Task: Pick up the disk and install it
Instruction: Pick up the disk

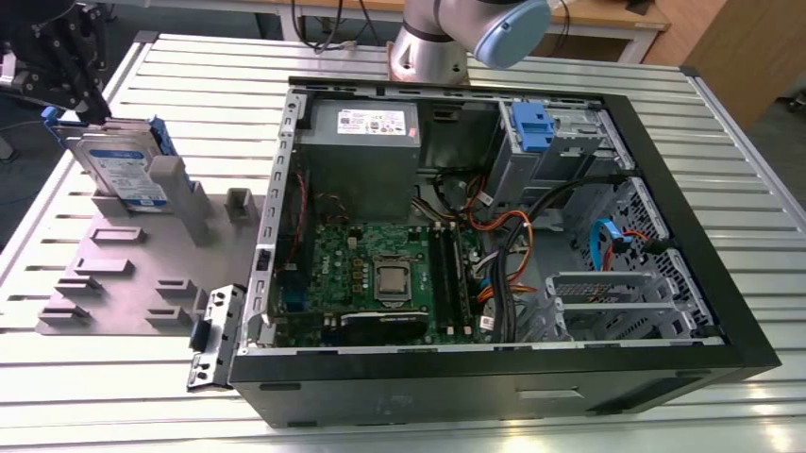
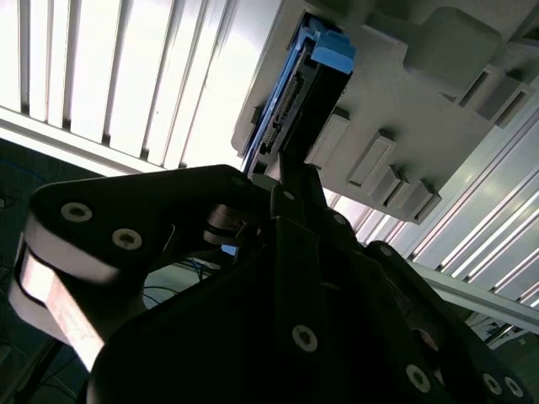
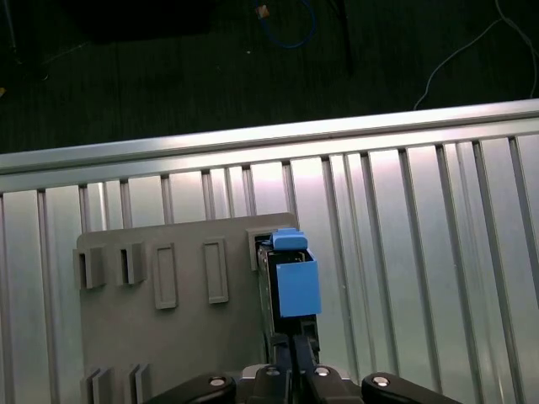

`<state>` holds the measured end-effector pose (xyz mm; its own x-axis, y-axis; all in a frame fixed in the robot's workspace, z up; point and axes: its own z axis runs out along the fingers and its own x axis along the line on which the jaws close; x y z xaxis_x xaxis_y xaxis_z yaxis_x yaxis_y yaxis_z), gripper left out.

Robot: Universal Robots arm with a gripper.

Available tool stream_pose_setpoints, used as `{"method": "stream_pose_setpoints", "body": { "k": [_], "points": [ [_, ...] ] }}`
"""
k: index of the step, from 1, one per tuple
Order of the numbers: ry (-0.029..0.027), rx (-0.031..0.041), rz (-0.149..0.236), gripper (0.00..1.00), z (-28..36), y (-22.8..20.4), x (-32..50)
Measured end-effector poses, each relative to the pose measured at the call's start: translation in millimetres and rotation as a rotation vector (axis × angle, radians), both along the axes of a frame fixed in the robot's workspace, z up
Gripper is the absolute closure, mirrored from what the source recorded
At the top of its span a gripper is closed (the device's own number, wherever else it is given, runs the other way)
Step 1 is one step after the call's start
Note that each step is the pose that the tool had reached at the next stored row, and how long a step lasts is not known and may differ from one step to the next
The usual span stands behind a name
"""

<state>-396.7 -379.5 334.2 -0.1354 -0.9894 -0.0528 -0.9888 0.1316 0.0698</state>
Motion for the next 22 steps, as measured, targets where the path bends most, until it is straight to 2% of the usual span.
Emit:
{"method": "stream_pose_setpoints", "body": {
  "k": [1,4,6,8,9,22],
  "points": [
    [0.0000,0.0000,0.000,0.76,0.0,0.0,0.0],
    [0.0000,0.0000,0.000,0.71,0.0,0.2,0.0],
    [0.0000,0.0000,0.000,0.59,-0.1,0.2,0.0],
    [0.0000,0.0000,0.000,0.59,-0.1,0.3,0.0],
    [0.0000,-0.0001,0.000,0.53,-0.1,0.4,0.0],
    [-0.0001,0.0000,0.001,0.53,-0.4,0.9,0.0]
  ]
}}
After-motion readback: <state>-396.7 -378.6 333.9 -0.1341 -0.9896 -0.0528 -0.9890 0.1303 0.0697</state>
